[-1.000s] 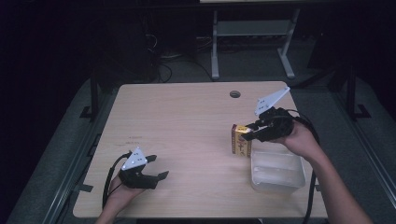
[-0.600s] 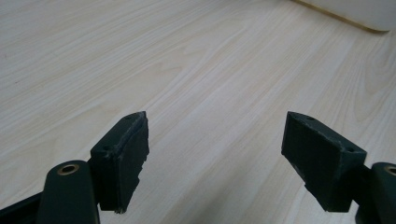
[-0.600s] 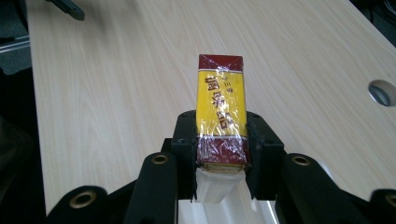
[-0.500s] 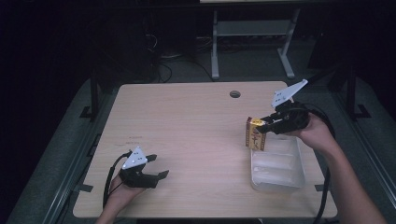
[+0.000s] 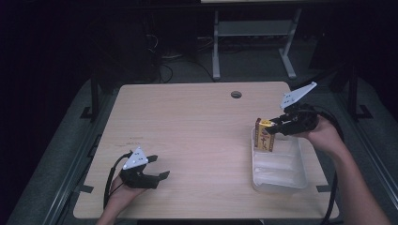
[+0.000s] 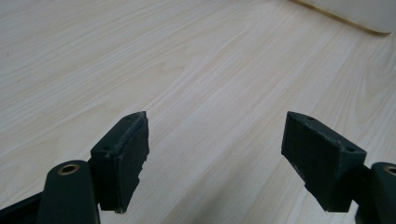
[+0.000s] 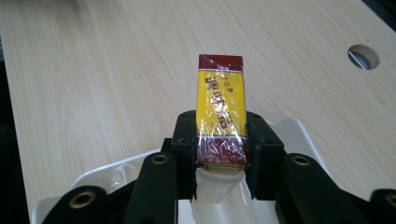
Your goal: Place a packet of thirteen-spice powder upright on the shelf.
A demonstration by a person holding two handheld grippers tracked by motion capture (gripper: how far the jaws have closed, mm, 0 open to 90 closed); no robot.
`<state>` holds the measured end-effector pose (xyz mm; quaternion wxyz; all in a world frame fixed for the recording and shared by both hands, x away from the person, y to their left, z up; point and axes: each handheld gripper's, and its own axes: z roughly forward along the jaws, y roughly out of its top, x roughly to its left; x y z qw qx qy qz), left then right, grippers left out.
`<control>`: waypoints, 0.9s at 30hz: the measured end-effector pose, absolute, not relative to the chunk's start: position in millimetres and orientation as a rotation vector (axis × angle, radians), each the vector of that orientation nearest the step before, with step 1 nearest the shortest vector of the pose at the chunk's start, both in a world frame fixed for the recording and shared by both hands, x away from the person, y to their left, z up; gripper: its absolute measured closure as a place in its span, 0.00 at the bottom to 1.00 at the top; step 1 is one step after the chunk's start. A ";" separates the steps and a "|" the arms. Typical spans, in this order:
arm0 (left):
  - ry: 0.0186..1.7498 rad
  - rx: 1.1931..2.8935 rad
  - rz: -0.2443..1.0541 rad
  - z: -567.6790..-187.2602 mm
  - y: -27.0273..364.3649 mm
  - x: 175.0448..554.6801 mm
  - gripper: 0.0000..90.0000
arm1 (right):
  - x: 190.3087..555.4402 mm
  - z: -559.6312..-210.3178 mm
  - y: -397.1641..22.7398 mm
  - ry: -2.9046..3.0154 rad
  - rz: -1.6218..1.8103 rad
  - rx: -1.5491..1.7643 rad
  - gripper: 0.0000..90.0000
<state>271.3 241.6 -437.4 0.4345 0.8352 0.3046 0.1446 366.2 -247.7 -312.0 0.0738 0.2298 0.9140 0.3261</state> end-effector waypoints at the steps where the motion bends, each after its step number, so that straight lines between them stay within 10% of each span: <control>1: 0.758 2.079 0.360 -437.3 241.6 271.4 0.25 | 366.5 -314.1 -248.3 2.745 0.974 0.694 0.76; 27: 0.755 2.075 0.358 -435.8 241.7 269.3 0.25 | 362.8 -359.1 -270.0 2.721 0.889 0.884 0.72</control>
